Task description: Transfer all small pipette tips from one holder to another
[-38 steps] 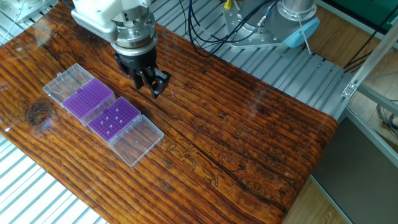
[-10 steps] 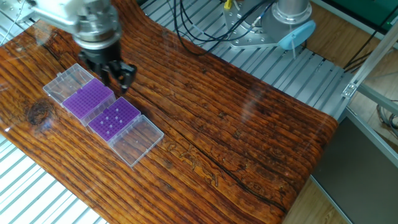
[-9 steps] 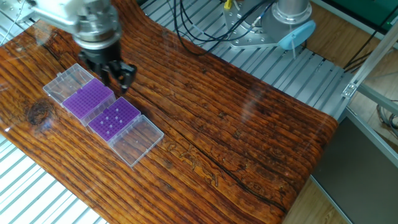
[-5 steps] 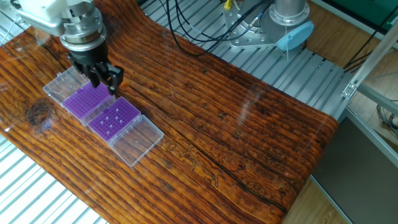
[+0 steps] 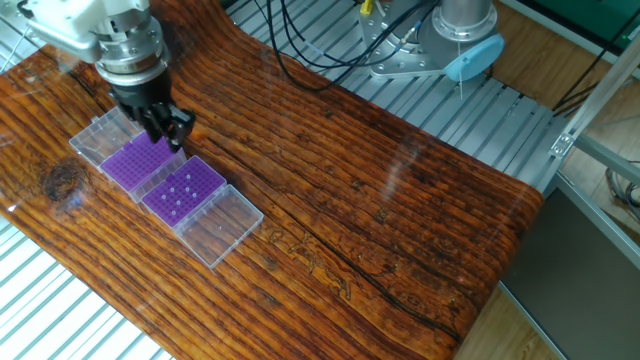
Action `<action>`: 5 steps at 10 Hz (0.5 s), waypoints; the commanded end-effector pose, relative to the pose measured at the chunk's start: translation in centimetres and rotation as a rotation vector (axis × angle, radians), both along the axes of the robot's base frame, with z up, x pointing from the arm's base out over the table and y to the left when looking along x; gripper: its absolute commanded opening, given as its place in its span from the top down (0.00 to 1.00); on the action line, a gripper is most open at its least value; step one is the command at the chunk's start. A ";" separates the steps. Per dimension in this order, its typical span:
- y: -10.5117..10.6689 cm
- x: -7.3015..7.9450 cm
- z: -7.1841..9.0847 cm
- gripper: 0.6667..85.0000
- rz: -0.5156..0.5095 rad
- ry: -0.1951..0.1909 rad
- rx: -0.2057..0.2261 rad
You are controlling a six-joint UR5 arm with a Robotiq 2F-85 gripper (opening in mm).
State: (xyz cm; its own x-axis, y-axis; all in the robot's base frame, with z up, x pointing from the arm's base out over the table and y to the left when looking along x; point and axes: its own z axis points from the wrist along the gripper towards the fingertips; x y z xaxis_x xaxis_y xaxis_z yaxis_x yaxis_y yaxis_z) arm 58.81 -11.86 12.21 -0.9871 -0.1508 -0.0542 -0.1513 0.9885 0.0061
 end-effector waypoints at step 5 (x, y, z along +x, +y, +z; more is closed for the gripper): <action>-1.9 0.3 0.0 0.98 -0.158 -0.015 -0.061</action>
